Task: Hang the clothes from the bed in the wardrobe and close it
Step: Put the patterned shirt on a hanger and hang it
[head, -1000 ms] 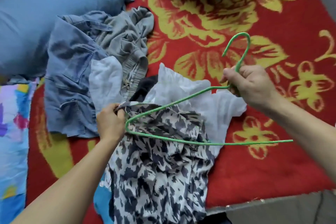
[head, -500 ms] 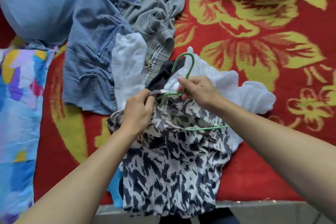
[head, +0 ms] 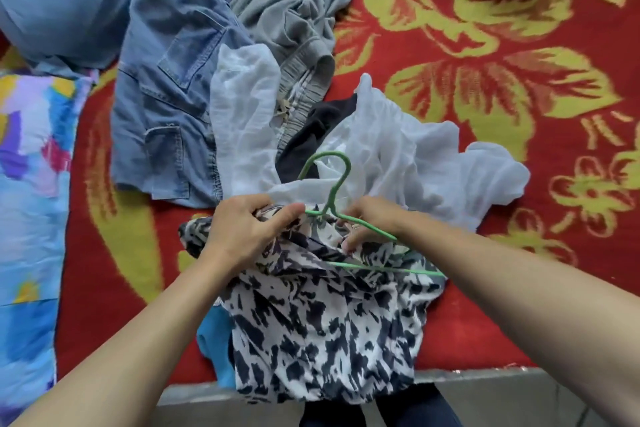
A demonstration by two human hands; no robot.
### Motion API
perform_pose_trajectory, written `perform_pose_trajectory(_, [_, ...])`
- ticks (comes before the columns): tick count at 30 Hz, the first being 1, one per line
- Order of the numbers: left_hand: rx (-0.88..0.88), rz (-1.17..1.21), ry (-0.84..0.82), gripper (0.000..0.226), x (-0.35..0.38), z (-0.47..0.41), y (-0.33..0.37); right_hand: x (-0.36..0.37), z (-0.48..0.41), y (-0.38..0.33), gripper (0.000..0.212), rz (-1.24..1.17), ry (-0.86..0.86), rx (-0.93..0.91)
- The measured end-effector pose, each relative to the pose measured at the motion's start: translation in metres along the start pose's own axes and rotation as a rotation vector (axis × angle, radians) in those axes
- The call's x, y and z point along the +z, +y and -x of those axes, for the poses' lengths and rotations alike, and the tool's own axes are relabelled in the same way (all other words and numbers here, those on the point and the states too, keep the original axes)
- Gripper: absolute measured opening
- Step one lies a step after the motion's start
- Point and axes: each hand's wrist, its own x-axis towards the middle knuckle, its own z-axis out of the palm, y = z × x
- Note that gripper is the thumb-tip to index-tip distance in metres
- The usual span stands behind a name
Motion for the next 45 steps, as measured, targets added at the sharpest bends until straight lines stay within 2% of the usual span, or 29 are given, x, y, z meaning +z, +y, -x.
perform_pose_trajectory(2, [0.022, 0.061, -0.003, 0.017, -0.003, 0.002, 0.001, 0.008, 0.007, -0.003, 0.07, 0.119, 0.185, -0.087])
perform_pose_trajectory(3, [0.032, 0.075, -0.007, 0.017, -0.004, 0.003, 0.0, 0.011, 0.009, -0.007, 0.076, 0.177, 0.263, -0.175])
perform_pose_trajectory(4, [0.045, 0.079, -0.004, 0.031, -0.004, 0.003, -0.002, 0.014, 0.011, -0.014, 0.071, 0.224, 0.303, -0.255])
perform_pose_trajectory(5, [0.034, 0.085, -0.018, 0.042, -0.004, 0.004, -0.004, 0.015, 0.012, -0.021, 0.055, 0.248, 0.308, -0.301])
perform_pose_trajectory(7, [0.011, 0.078, -0.009, 0.049, -0.007, 0.004, -0.01, 0.012, 0.014, -0.029, 0.023, 0.188, 0.297, -0.27])
perform_pose_trajectory(8, [0.004, 0.064, 0.01, 0.058, -0.01, 0.004, -0.014, 0.007, 0.014, -0.029, 0.018, 0.065, 0.312, -0.21])
perform_pose_trajectory(10, [-0.029, 0.006, 0.085, 0.074, -0.019, 0.003, -0.024, -0.012, 0.022, -0.02, 0.024, -0.304, 0.396, -0.096])
perform_pose_trajectory(12, [-0.046, -0.045, 0.159, 0.074, -0.03, 0.003, -0.035, -0.036, 0.036, -0.004, 0.03, -0.744, 0.484, 0.008])
perform_pose_trajectory(13, [-0.057, -0.047, 0.193, 0.072, -0.034, 0.004, -0.039, -0.047, 0.044, 0.005, 0.029, -0.891, 0.505, 0.05])
perform_pose_trajectory(14, [-0.066, -0.035, 0.208, 0.071, -0.037, 0.006, -0.04, -0.054, 0.054, 0.013, 0.025, -0.938, 0.495, 0.088])
perform_pose_trajectory(16, [-0.07, -0.001, 0.209, 0.072, -0.038, 0.007, -0.042, -0.058, 0.065, 0.019, 0.02, -0.782, 0.439, 0.119])
perform_pose_trajectory(17, [-0.07, 0.006, 0.203, 0.072, -0.035, 0.007, -0.042, -0.054, 0.068, 0.017, 0.025, -0.656, 0.42, 0.081])
perform_pose_trajectory(20, [-0.058, 0.059, 0.122, 0.076, -0.021, 0.005, -0.033, -0.028, 0.071, -0.018, 0.065, -0.076, 0.47, -0.119])
perform_pose_trajectory(21, [-0.056, 0.085, 0.093, 0.078, -0.017, 0.004, -0.028, -0.019, 0.069, -0.033, 0.067, 0.006, 0.513, -0.188])
perform_pose_trajectory(23, [-0.077, 0.168, 0.064, 0.079, -0.018, 0.002, -0.021, -0.009, 0.062, -0.053, 0.055, -0.114, 0.604, -0.258])
perform_pose_trajectory(24, [-0.114, 0.228, 0.059, 0.077, -0.023, 0.001, -0.021, -0.01, 0.058, -0.054, 0.058, -0.222, 0.652, -0.258])
perform_pose_trajectory(27, [-0.263, 0.164, 0.056, 0.066, -0.047, 0.004, -0.047, -0.025, 0.052, -0.032, 0.07, -0.478, 0.741, -0.184])
perform_pose_trajectory(28, [-0.316, 0.14, 0.022, 0.07, -0.055, 0.008, -0.055, -0.032, 0.053, -0.024, 0.068, -0.5, 0.773, -0.141])
perform_pose_trajectory(30, [-0.468, 0.245, -0.097, 0.073, -0.058, 0.016, -0.062, -0.043, 0.055, -0.013, 0.06, -0.514, 0.827, -0.037])
perform_pose_trajectory(31, [-0.523, 0.32, -0.175, 0.062, -0.054, 0.02, -0.063, -0.045, 0.054, -0.01, 0.058, -0.512, 0.835, 0.004])
perform_pose_trajectory(33, [-0.49, 0.367, -0.337, 0.044, -0.044, 0.029, -0.052, -0.044, 0.049, -0.008, 0.057, -0.536, 0.795, 0.057])
perform_pose_trajectory(36, [-0.404, 0.351, -0.451, 0.047, -0.04, 0.033, -0.053, -0.042, 0.042, -0.015, 0.045, -0.572, 0.672, 0.069])
perform_pose_trajectory(38, [-0.408, 0.325, -0.402, 0.044, -0.046, 0.028, -0.06, -0.043, 0.04, -0.016, 0.04, -0.581, 0.564, 0.082])
perform_pose_trajectory(41, [-0.4, 0.361, -0.236, 0.033, -0.05, 0.019, -0.065, -0.046, 0.036, -0.019, 0.044, -0.537, 0.503, 0.033])
perform_pose_trajectory(42, [-0.397, 0.398, -0.166, 0.031, -0.049, 0.015, -0.063, -0.046, 0.036, -0.023, 0.039, -0.522, 0.499, 0.024])
perform_pose_trajectory(43, [-0.396, 0.433, -0.113, 0.03, -0.047, 0.01, -0.061, -0.044, 0.038, -0.029, 0.025, -0.513, 0.485, 0.014])
perform_pose_trajectory(44, [-0.391, 0.455, -0.087, 0.031, -0.044, 0.005, -0.058, -0.041, 0.04, -0.039, 0.026, -0.506, 0.442, -0.006])
perform_pose_trajectory(45, [-0.377, 0.447, -0.076, 0.03, -0.041, 0.0, -0.057, -0.036, 0.04, -0.045, 0.038, -0.505, 0.4, -0.032])
